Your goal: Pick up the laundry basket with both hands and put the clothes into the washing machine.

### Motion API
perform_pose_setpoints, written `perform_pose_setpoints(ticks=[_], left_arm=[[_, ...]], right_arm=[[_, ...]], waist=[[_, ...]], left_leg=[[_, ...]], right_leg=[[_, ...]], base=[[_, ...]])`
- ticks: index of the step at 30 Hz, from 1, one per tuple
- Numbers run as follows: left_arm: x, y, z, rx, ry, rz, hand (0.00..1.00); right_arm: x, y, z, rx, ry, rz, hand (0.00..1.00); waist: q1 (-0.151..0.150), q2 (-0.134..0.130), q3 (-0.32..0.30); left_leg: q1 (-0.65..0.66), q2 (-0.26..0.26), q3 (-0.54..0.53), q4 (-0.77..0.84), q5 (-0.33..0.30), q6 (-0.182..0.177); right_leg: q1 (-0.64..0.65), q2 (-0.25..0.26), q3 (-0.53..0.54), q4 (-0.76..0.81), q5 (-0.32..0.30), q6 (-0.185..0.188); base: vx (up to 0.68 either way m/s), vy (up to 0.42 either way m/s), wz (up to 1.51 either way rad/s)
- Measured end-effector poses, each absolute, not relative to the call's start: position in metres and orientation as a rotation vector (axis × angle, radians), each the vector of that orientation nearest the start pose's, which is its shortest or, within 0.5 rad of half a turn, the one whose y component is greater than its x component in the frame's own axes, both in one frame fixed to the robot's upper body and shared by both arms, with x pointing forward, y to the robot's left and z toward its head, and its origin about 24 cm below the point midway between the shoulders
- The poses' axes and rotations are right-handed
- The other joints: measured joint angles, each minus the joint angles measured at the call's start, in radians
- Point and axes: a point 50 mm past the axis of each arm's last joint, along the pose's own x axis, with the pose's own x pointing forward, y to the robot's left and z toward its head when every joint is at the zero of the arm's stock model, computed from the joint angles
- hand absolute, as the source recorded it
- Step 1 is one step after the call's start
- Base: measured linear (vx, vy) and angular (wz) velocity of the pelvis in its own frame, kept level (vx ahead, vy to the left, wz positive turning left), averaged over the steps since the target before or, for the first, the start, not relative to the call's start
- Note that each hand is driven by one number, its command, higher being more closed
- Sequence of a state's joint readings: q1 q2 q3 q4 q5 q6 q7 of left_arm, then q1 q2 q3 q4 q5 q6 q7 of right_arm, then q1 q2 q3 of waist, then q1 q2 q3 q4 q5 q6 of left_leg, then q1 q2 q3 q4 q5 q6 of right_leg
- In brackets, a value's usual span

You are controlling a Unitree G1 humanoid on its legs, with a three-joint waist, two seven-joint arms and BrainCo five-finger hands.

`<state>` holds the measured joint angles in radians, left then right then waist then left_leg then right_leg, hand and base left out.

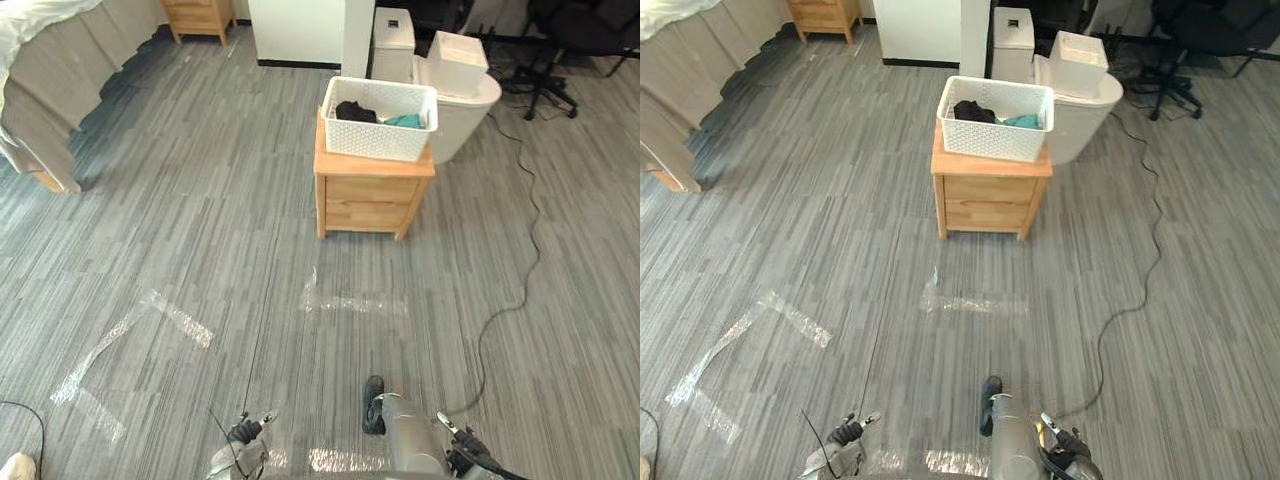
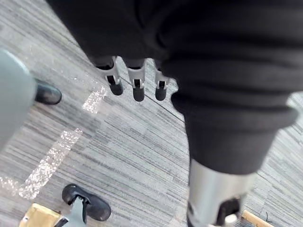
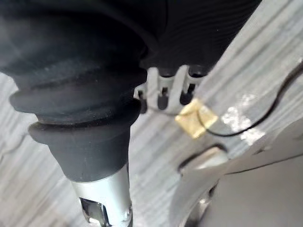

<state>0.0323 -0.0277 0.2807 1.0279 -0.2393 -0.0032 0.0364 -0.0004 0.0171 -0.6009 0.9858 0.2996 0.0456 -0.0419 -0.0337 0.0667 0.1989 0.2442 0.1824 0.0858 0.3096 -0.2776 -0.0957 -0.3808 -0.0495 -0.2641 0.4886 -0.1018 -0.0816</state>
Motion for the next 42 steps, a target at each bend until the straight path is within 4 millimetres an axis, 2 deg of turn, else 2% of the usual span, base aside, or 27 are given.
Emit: perform_pose_setpoints(ticks=[1,2,3,5,7,9,11,13,14,16,17,18,19,20,21,22,23,26,28,30,31,33,34,36,37,38,42], left_arm=[[0.113,0.174,-0.159,-0.395,1.021,0.427,0.0],[0.11,0.176,-0.159,-0.418,1.013,0.451,0.0],[0.11,0.179,-0.157,-0.456,0.989,0.491,0.0],[0.113,0.187,-0.153,-0.459,0.947,0.512,0.0],[0.112,0.195,-0.15,-0.454,0.922,0.539,0.0],[0.114,0.198,-0.147,-0.475,0.886,0.563,0.0],[0.111,0.2,-0.148,-0.475,0.891,0.578,0.0],[0.104,0.201,-0.15,-0.47,0.907,0.604,0.0],[0.102,0.2,-0.151,-0.476,0.913,0.609,0.0],[0.089,0.2,-0.154,-0.482,0.943,0.631,0.0],[0.086,0.202,-0.155,-0.482,0.958,0.643,0.0],[0.084,0.205,-0.155,-0.471,0.96,0.65,0.0],[0.081,0.215,-0.155,-0.449,0.959,0.668,0.0],[0.084,0.219,-0.153,-0.439,0.952,0.668,0.0],[0.086,0.219,-0.154,-0.438,0.953,0.664,0.0],[0.089,0.217,-0.153,-0.422,0.959,0.636,0.0],[0.095,0.211,-0.153,-0.4,0.962,0.585,0.0],[0.111,0.201,-0.15,-0.365,0.947,0.501,0.0],[0.118,0.193,-0.148,-0.358,0.931,0.463,0.0],[0.121,0.19,-0.146,-0.363,0.92,0.455,0.0],[0.122,0.189,-0.146,-0.367,0.918,0.464,0.0],[0.122,0.193,-0.146,-0.385,0.911,0.5,0.0],[0.118,0.194,-0.147,-0.398,0.915,0.524,0.0],[0.118,0.195,-0.147,-0.419,0.906,0.545,0.0],[0.118,0.192,-0.148,-0.43,0.907,0.55,0.0],[0.115,0.187,-0.15,-0.441,0.927,0.549,0.0],[0.107,0.182,-0.155,-0.476,0.959,0.58,0.0]], right_arm=[[0.115,-0.219,-0.151,0.589,0.914,-0.726,0.0],[0.118,-0.219,-0.15,0.595,0.894,-0.726,0.0],[0.126,-0.217,-0.147,0.596,0.873,-0.71,0.0],[0.134,-0.206,-0.145,0.566,0.875,-0.642,0.0],[0.151,-0.192,-0.141,0.533,0.866,-0.548,0.0],[0.163,-0.187,-0.137,0.519,0.849,-0.506,0.0],[0.17,-0.186,-0.134,0.502,0.838,-0.482,0.0],[0.174,-0.181,-0.131,0.463,0.833,-0.431,0.0],[0.178,-0.184,-0.127,0.451,0.804,-0.423,0.0],[0.178,-0.19,-0.124,0.441,0.775,-0.436,0.0],[0.171,-0.19,-0.128,0.442,0.792,-0.445,0.0],[0.168,-0.189,-0.129,0.445,0.801,-0.447,0.0],[0.168,-0.184,-0.13,0.452,0.806,-0.441,0.0],[0.167,-0.181,-0.131,0.455,0.81,-0.438,0.0],[0.166,-0.181,-0.132,0.455,0.817,-0.439,0.0],[0.161,-0.18,-0.135,0.455,0.838,-0.441,0.0],[0.16,-0.179,-0.136,0.444,0.845,-0.43,0.0],[0.164,-0.175,-0.13,0.413,0.809,-0.386,0.0],[0.163,-0.177,-0.125,0.404,0.768,-0.386,0.0],[0.163,-0.18,-0.12,0.403,0.73,-0.398,0.0],[0.159,-0.179,-0.121,0.407,0.736,-0.412,0.0],[0.154,-0.179,-0.123,0.407,0.756,-0.422,0.0],[0.15,-0.18,-0.125,0.407,0.763,-0.432,0.0],[0.144,-0.183,-0.128,0.409,0.781,-0.452,0.0],[0.143,-0.183,-0.129,0.409,0.788,-0.461,0.0],[0.143,-0.184,-0.129,0.408,0.792,-0.466,0.0],[0.14,-0.189,-0.131,0.392,0.805,-0.483,0.0]], waist=[[0.002,0.016,0.0],[0.004,0.026,0.001],[0.017,0.035,0.008],[0.056,0.011,0.027],[0.083,-0.026,0.038],[0.109,-0.023,0.036],[0.118,-0.021,0.037],[0.126,-0.022,0.035],[0.129,-0.021,0.03],[0.127,-0.011,0.002],[0.131,-0.038,-0.019],[0.134,-0.065,-0.036],[0.131,-0.119,-0.066],[0.124,-0.144,-0.078],[0.122,-0.148,-0.077],[0.119,-0.151,-0.075],[0.105,-0.145,-0.074],[0.097,-0.124,-0.066],[0.076,-0.108,-0.06],[0.054,-0.101,-0.055],[0.05,-0.1,-0.051],[0.051,-0.124,-0.053],[0.047,-0.134,-0.06],[0.049,-0.142,-0.068],[0.053,-0.137,-0.076],[0.049,-0.105,-0.084],[0.052,-0.065,-0.097]], left_leg=[[-0.067,0.03,-0.002,0.182,0.049,-0.001],[-0.153,0.059,-0.021,0.39,0.164,0.009],[-0.264,0.071,-0.074,0.682,0.242,-0.013],[-0.401,0.038,-0.107,0.995,0.24,-0.018],[-0.573,-0.005,-0.07,1.087,0.229,-0.001],[-0.714,0.001,-0.003,0.951,0.209,0.03],[-0.751,0.024,0.084,0.769,0.205,0.036],[-0.732,0.033,0.19,0.393,0.21,0.033],[-0.695,0.017,0.218,0.132,0.231,0.009],[-0.667,-0.002,0.204,-0.079,0.242,0.005],[-0.645,-0.028,0.204,-0.073,0.384,0.086],[-0.635,-0.047,0.217,-0.074,0.42,0.12],[-0.633,-0.092,0.231,-0.059,0.396,0.168],[-0.614,-0.12,0.239,-0.022,0.345,0.18],[-0.59,-0.132,0.238,-0.006,0.312,0.183],[-0.526,-0.154,0.237,0.006,0.254,0.192],[-0.471,-0.164,0.238,0.012,0.211,0.195],[-0.366,-0.166,0.241,-0.01,0.188,0.201],[-0.278,-0.166,0.233,-0.078,0.187,0.198],[-0.199,-0.167,0.231,-0.151,0.175,0.178],[-0.178,-0.165,0.233,-0.168,0.161,0.158],[-0.154,-0.159,0.237,-0.163,0.143,0.137],[-0.157,-0.156,0.222,-0.15,0.126,0.118],[-0.164,-0.15,0.197,-0.136,0.109,0.095],[-0.174,-0.134,0.178,-0.132,0.105,0.077],[-0.188,-0.11,0.158,-0.137,0.116,0.06],[-0.181,-0.073,0.115,-0.2,0.145,0.015]], right_leg=[[0.036,0.025,-0.009,-0.005,-0.027,-0.02],[0.087,0.053,-0.005,-0.024,-0.054,-0.034],[0.17,0.094,0.015,-0.062,-0.067,-0.053],[0.303,0.125,0.066,-0.131,-0.078,-0.071],[0.433,0.127,0.135,-0.232,-0.084,-0.073],[0.524,0.126,0.197,-0.322,-0.092,-0.061],[0.583,0.116,0.23,-0.361,-0.106,-0.043],[0.657,0.092,0.272,-0.39,-0.144,-0.017],[0.69,0.08,0.29,-0.393,-0.184,0.005],[0.738,0.073,0.321,-0.394,-0.227,0.047],[0.759,0.033,0.335,-0.359,-0.241,0.07],[0.741,0.009,0.345,-0.31,-0.242,0.079],[0.669,-0.035,0.366,-0.169,-0.226,0.121],[0.616,-0.059,0.381,-0.028,-0.153,0.174],[0.604,-0.061,0.386,0.037,-0.094,0.185],[0.565,-0.061,0.392,0.195,0.07,0.25],[0.482,-0.058,0.405,0.418,0.165,0.314],[0.245,-0.059,0.368,0.797,0.168,0.348],[0.138,-0.062,0.343,0.87,0.117,0.352],[0.079,-0.117,0.297,0.711,0.041,0.339],[0.082,-0.151,0.255,0.516,0.007,0.306],[0.124,-0.163,0.235,0.216,-0.01,0.267],[0.173,-0.156,0.233,0.022,0.039,0.222],[0.237,-0.156,0.204,-0.116,0.043,0.198],[0.289,-0.139,0.165,-0.219,0.025,0.194],[0.3,-0.116,0.132,-0.268,0.04,0.181],[0.335,-0.059,0.085,-0.343,0.055,0.16]], base=[[0.67,-0.376,-0.06],[0.79,-0.415,-0.31],[0.75,-0.355,-0.52],[0.57,-0.23,-0.8],[0.53,-0.151,-0.8],[0.52,-0.041,-0.86],[0.54,0.06,-0.83],[0.58,0.141,-0.75],[0.61,0.193,-0.53],[0.73,0.309,-0.42],[0.72,0.354,-0.31],[0.71,0.386,-0.22],[0.71,0.393,-0.11],[0.72,0.392,0.0],[0.74,0.365,0.16],[0.69,0.321,0.22],[0.64,0.291,0.22],[0.46,0.209,0.06],[0.32,0.107,0.18],[0.26,0.021,0.13],[0.16,-0.037,-0.05],[0.14,-0.156,-0.04],[0.21,-0.287,0.21],[0.21,-0.29,0.29],[0.2,-0.268,0.32],[0.2,-0.243,0.34],[0.17,-0.176,0.26]])
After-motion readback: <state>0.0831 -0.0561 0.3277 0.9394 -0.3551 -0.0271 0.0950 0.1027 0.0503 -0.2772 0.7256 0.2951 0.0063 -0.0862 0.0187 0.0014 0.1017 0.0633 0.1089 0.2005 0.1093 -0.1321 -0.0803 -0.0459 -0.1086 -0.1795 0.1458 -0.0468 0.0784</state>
